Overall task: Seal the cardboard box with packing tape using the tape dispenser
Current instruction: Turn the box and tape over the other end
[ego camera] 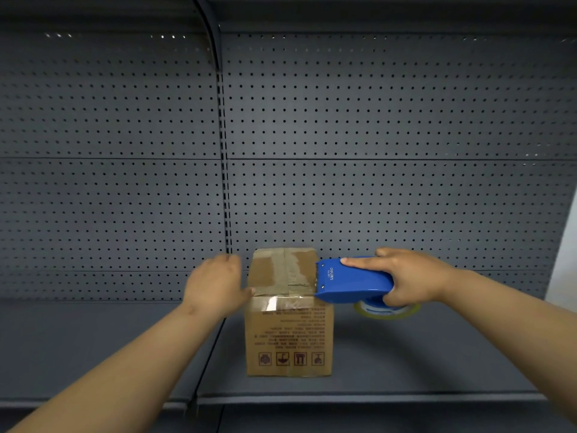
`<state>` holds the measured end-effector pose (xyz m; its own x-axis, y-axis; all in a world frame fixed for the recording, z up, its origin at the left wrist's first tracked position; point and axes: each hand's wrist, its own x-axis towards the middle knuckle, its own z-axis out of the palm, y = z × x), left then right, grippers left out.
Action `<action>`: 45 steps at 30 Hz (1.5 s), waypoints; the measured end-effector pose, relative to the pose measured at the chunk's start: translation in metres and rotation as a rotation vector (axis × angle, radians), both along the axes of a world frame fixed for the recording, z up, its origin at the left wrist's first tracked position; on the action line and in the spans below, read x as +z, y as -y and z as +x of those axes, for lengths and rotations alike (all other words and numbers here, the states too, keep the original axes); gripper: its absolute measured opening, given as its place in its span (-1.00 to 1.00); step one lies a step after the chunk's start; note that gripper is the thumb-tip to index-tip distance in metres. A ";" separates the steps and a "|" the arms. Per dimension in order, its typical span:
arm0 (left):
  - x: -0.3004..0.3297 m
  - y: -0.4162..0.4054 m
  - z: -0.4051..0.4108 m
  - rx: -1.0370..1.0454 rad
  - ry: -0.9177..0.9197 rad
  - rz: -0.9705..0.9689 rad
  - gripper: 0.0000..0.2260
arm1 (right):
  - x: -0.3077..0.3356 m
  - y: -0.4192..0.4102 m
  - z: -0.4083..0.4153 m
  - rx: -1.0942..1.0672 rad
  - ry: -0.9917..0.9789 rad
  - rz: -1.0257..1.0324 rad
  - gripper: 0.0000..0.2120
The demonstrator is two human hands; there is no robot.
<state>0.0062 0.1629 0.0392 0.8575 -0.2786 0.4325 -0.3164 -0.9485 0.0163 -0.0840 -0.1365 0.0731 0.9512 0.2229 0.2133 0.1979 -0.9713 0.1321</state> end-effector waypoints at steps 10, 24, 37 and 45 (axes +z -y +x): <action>-0.041 0.054 0.000 -0.432 -0.001 0.192 -0.30 | 0.000 0.008 0.003 0.010 -0.031 0.004 -0.23; -0.057 0.047 0.014 -0.383 0.143 0.138 -0.46 | -0.019 0.026 0.011 0.084 -0.103 0.151 -0.14; -0.055 0.049 0.014 -0.362 0.152 0.153 -0.45 | -0.023 0.057 0.002 0.045 -0.152 0.128 -0.13; -0.057 0.050 0.017 -0.383 0.184 0.151 -0.46 | -0.019 0.060 0.000 0.024 -0.187 0.064 -0.14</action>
